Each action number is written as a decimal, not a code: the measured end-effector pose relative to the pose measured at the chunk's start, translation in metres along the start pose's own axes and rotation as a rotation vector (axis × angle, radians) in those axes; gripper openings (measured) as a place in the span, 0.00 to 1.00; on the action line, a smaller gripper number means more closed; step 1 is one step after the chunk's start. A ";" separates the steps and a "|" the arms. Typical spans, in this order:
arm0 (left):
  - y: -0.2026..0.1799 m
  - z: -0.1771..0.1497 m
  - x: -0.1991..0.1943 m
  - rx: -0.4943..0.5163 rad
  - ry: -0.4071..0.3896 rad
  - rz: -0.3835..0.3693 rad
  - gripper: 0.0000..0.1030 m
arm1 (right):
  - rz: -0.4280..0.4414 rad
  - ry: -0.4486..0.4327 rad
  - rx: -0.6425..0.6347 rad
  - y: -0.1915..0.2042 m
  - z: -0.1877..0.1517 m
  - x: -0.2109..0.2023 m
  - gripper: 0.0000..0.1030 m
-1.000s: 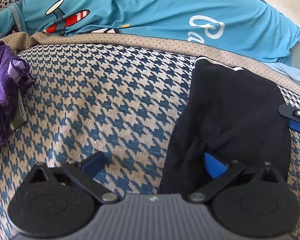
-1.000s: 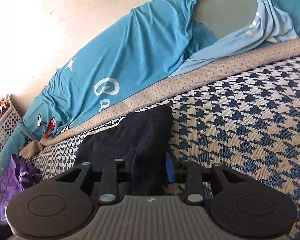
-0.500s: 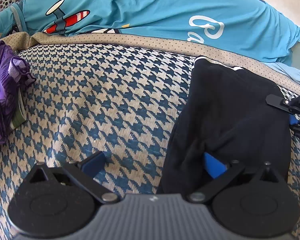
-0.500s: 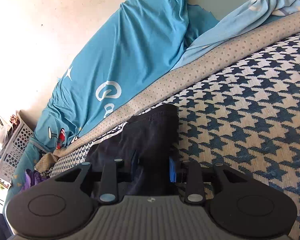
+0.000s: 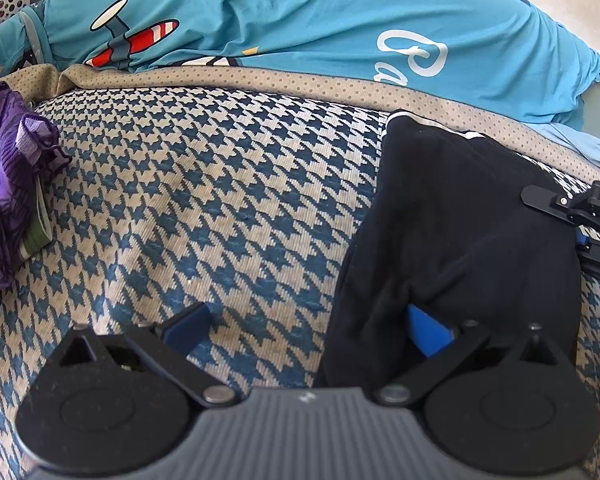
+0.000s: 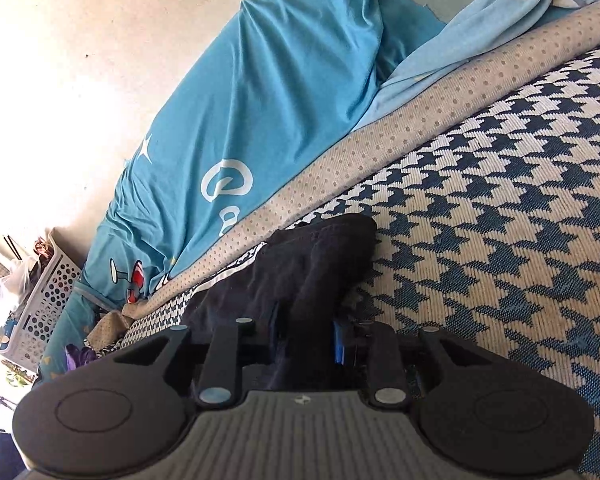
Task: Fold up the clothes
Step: 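Lift the strip end and fold it back over the strip with the right tool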
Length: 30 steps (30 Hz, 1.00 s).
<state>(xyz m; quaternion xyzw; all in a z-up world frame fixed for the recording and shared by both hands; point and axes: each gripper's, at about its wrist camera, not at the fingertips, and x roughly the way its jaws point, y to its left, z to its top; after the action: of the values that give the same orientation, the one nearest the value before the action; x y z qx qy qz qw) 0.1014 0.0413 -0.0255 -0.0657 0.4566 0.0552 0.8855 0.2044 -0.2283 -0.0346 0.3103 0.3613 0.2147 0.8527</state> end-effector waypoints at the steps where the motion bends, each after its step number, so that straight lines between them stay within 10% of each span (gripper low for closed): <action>1: 0.000 0.000 0.000 0.001 0.000 0.001 1.00 | 0.002 -0.001 0.000 0.001 -0.001 0.001 0.27; 15: -0.004 0.001 -0.004 -0.009 -0.002 -0.029 1.00 | -0.006 -0.029 0.015 0.024 0.004 -0.007 0.11; 30: -0.038 -0.011 -0.027 0.114 -0.021 -0.135 1.00 | -0.244 -0.215 0.048 0.009 0.023 -0.072 0.11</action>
<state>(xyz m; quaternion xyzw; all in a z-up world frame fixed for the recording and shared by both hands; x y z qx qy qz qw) 0.0835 0.0014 -0.0075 -0.0450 0.4442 -0.0300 0.8943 0.1741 -0.2731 0.0191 0.3058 0.3081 0.0666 0.8984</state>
